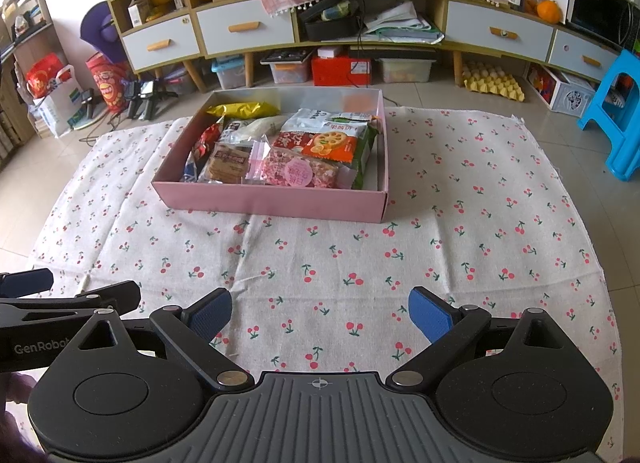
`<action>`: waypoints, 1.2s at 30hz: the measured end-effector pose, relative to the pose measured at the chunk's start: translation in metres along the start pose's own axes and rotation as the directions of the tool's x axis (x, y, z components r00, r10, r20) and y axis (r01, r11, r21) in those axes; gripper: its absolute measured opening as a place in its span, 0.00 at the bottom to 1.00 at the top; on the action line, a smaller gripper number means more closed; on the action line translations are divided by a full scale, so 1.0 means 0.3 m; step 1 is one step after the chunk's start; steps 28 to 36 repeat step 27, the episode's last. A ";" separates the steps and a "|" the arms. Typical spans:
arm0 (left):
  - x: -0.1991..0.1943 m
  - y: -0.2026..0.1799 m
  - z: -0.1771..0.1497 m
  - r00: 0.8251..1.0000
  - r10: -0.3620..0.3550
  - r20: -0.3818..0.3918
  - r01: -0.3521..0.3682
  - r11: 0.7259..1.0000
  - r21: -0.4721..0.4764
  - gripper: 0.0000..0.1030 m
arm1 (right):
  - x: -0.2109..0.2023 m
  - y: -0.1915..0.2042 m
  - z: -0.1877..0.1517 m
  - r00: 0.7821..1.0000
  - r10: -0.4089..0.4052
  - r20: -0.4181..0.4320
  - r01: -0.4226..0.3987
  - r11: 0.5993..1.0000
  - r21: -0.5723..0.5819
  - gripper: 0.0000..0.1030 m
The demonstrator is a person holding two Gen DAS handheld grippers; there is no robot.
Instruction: Organize snacks
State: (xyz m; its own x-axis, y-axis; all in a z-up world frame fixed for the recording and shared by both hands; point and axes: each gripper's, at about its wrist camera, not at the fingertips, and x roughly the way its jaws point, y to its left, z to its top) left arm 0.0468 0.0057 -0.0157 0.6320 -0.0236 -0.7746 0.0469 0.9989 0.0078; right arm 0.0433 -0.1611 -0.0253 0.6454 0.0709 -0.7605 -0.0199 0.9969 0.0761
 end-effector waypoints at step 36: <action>-0.001 -0.008 0.003 1.000 0.004 0.002 -0.004 1.000 0.009 0.99 | 0.003 -0.004 -0.004 1.000 -0.001 -0.005 0.001 1.000 0.000 0.94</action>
